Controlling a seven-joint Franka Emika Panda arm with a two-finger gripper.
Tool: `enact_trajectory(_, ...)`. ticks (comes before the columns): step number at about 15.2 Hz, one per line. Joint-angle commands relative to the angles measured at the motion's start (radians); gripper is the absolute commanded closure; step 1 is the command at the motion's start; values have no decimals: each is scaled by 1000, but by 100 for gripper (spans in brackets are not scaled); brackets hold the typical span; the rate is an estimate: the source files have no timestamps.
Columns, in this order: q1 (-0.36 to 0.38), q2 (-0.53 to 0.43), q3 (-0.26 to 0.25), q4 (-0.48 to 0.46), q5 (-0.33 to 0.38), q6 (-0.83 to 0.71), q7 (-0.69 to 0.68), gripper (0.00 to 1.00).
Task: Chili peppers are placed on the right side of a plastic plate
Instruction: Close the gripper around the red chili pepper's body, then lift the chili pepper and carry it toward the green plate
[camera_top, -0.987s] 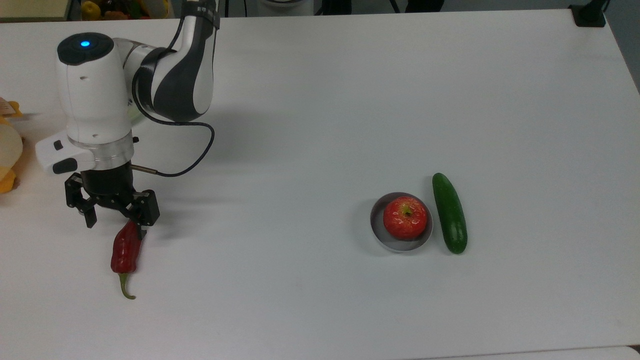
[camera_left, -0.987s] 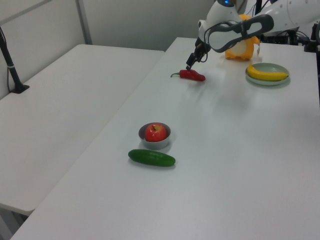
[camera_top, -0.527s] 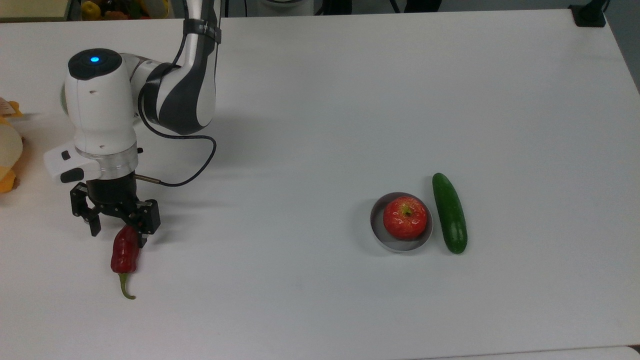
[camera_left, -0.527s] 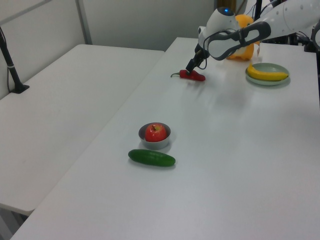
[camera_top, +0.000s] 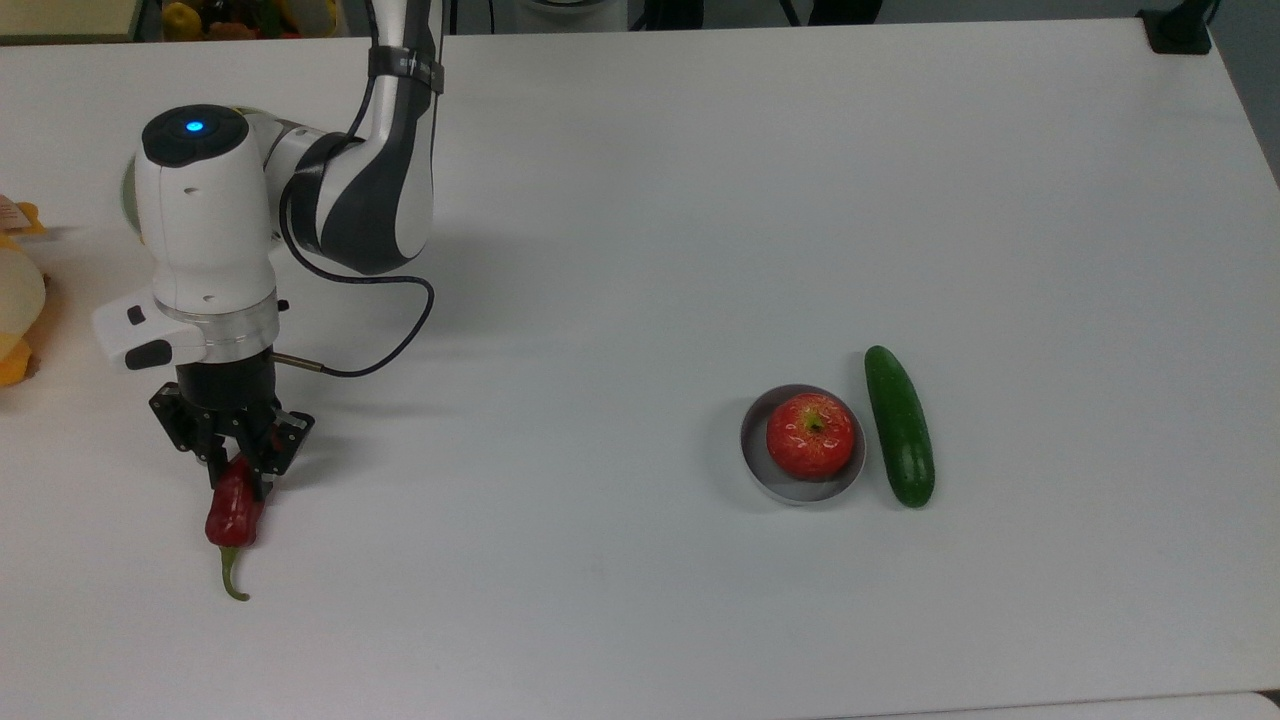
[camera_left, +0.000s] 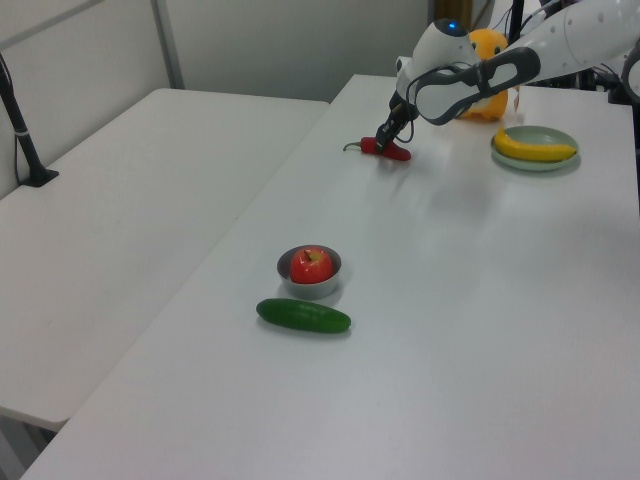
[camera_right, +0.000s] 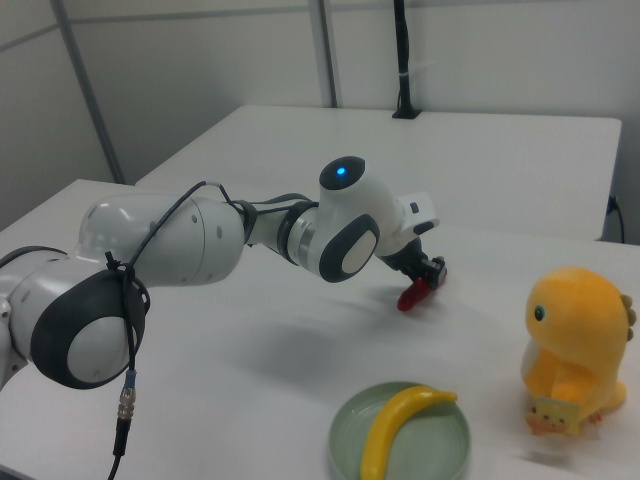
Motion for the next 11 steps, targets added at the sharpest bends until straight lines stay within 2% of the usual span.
enact_trajectory(1,-6,-70,10,-62,-5,17,-9,87)
enact_trajectory(6,0,-274,19,-220,-1,-44,-14,90)
enact_trajectory(11,-1,-395,19,-241,-1,-225,-37,89)
